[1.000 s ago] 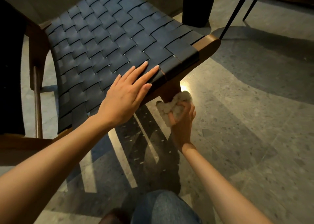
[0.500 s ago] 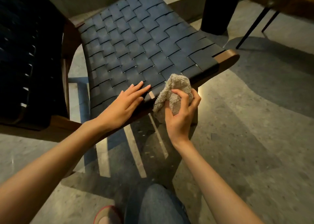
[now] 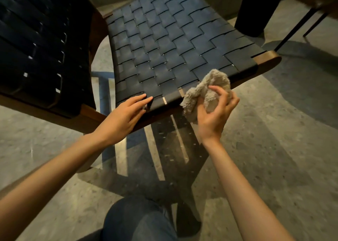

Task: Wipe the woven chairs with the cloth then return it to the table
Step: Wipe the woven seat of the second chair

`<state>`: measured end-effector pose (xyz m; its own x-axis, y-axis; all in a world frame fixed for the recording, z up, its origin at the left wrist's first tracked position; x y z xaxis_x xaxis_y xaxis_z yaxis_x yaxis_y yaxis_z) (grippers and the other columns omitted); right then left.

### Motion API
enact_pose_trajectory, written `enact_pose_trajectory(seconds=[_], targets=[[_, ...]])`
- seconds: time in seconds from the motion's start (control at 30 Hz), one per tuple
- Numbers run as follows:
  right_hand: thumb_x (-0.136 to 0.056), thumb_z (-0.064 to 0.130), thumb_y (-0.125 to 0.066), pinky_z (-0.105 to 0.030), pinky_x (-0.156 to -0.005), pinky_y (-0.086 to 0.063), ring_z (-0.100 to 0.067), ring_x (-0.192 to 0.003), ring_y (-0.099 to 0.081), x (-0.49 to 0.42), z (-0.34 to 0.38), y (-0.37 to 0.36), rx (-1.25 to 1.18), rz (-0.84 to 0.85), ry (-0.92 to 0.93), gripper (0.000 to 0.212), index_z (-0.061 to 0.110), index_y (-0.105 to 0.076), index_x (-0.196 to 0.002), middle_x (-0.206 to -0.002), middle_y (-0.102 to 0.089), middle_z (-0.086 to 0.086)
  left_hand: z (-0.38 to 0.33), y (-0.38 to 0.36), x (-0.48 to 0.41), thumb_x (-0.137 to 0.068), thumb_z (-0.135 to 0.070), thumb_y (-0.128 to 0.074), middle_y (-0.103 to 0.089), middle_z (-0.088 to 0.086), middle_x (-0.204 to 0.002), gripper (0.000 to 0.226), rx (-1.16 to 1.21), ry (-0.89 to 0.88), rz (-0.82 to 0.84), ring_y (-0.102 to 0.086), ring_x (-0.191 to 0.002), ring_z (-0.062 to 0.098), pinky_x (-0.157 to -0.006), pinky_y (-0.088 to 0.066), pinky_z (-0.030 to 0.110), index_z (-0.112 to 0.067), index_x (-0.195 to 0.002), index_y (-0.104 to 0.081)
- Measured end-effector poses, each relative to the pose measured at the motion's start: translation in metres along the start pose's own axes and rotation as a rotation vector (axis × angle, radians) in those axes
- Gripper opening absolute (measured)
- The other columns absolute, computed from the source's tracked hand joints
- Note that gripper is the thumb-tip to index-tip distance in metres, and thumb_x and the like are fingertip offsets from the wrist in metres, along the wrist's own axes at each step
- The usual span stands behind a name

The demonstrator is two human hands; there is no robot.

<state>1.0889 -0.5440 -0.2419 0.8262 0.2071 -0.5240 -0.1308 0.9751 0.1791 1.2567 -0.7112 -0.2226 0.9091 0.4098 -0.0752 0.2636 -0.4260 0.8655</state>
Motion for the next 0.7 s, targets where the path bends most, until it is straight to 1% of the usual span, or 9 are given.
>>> enact_pose_trajectory(seconds=[0.13, 0.2, 0.27, 0.37, 0.43, 0.5, 0.6, 0.63, 0.7], targets=[[-0.08, 0.002, -0.07, -0.002, -0.091, -0.037, -0.02, -0.115, -0.044, 0.025, 0.007, -0.019, -0.008, 0.072, -0.008, 0.036, 0.001, -0.056, -0.113, -0.128, -0.035, -0.025, 0.005, -0.002, 0.009, -0.097, -0.022, -0.045, -0.028, -0.01, -0.152, 0.052, -0.02, -0.027, -0.03, -0.026, -0.138, 0.011, -0.108, -0.029, 0.03, -0.034, -0.145, -0.027], [-0.079, 0.003, -0.072, -0.005, -0.094, -0.037, -0.018, -0.116, -0.042, 0.047, 0.013, -0.034, -0.022, 0.159, -0.01, 0.039, 0.008, -0.054, -0.113, -0.128, -0.036, -0.022, 0.005, -0.004, 0.013, -0.096, -0.019, -0.048, -0.027, -0.013, -0.151, 0.055, -0.03, -0.044, -0.046, -0.025, -0.137, 0.007, -0.108, -0.027, 0.028, -0.033, -0.146, -0.028], [-0.079, 0.006, -0.072, -0.013, -0.096, -0.042, -0.019, -0.12, -0.042, 0.065, 0.019, -0.047, -0.043, 0.239, -0.042, 0.04, 0.014, -0.052, -0.112, -0.13, -0.035, -0.017, 0.004, -0.004, 0.016, -0.095, -0.012, -0.052, -0.028, -0.011, -0.151, 0.058, -0.012, -0.039, -0.069, -0.024, -0.136, 0.004, -0.108, -0.026, 0.025, -0.03, -0.146, -0.031], [-0.079, 0.01, -0.073, -0.036, -0.095, -0.05, -0.025, -0.12, -0.044, 0.084, 0.026, -0.057, -0.021, 0.335, -0.081, 0.04, 0.009, -0.054, -0.114, -0.131, -0.034, -0.013, 0.0, -0.004, 0.024, -0.084, 0.001, -0.064, -0.039, 0.001, -0.146, 0.068, -0.069, -0.045, -0.113, -0.032, -0.134, 0.018, -0.106, -0.028, 0.027, -0.023, -0.143, -0.04], [-0.079, 0.015, -0.073, -0.04, -0.093, -0.051, -0.023, -0.121, -0.043, 0.092, 0.031, -0.057, -0.021, 0.421, -0.087, 0.043, 0.011, -0.054, -0.117, -0.132, -0.032, -0.009, -0.004, -0.005, 0.034, -0.075, -0.001, -0.074, -0.047, 0.01, -0.133, 0.069, -0.171, -0.048, -0.194, -0.038, -0.121, 0.028, -0.097, -0.032, 0.031, -0.019, -0.137, -0.049], [-0.082, 0.027, -0.07, -0.033, -0.094, -0.051, -0.015, -0.122, -0.042, 0.093, 0.036, -0.051, -0.077, 0.529, -0.113, 0.043, 0.019, -0.052, -0.121, -0.133, -0.028, 0.0, -0.008, -0.006, 0.045, -0.069, -0.011, -0.081, -0.049, 0.014, -0.115, 0.061, -0.167, 0.004, -0.298, -0.038, -0.106, 0.026, -0.086, -0.035, 0.032, -0.014, -0.126, -0.059], [-0.092, 0.037, -0.05, -0.021, -0.095, -0.047, -0.003, -0.118, -0.045, 0.089, 0.039, -0.036, -0.171, 0.678, -0.123, 0.034, 0.023, -0.057, -0.122, -0.133, -0.033, 0.005, -0.014, -0.007, 0.053, -0.071, -0.017, -0.081, -0.045, 0.002, -0.098, 0.04, -0.008, 0.079, -0.329, -0.044, -0.09, 0.012, -0.072, -0.038, 0.016, -0.01, -0.107, -0.064], [-0.095, 0.034, -0.046, -0.022, -0.096, -0.047, -0.002, -0.116, -0.046, 0.086, 0.039, -0.03, -0.191, 0.695, -0.138, 0.031, 0.021, -0.06, -0.119, -0.131, -0.038, 0.005, -0.016, -0.006, 0.055, -0.074, -0.016, -0.079, -0.046, -0.004, -0.092, 0.032, -0.002, 0.082, -0.317, -0.047, -0.08, 0.009, -0.066, -0.037, 0.011, -0.01, -0.101, -0.064], [-0.095, 0.023, -0.054, -0.03, -0.094, -0.05, -0.004, -0.111, -0.051, 0.076, 0.039, -0.017, -0.148, 0.656, -0.159, 0.017, 0.019, -0.065, -0.108, -0.121, -0.05, 0.005, -0.021, -0.005, 0.057, -0.078, -0.017, -0.075, -0.049, -0.012, -0.075, 0.019, -0.018, 0.085, -0.293, -0.047, -0.062, 0.004, -0.054, -0.034, 0.01, -0.012, -0.093, -0.064]])
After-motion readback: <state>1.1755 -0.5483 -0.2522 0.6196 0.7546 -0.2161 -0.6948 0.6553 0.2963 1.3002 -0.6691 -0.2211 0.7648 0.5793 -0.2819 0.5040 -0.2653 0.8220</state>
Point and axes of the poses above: each hand's wrist, its own x-axis away from the middle knuckle, its own y-axis out of the back of the hand, z = x × y, the point moved 2 cm from there along -x, towards the middle knuckle
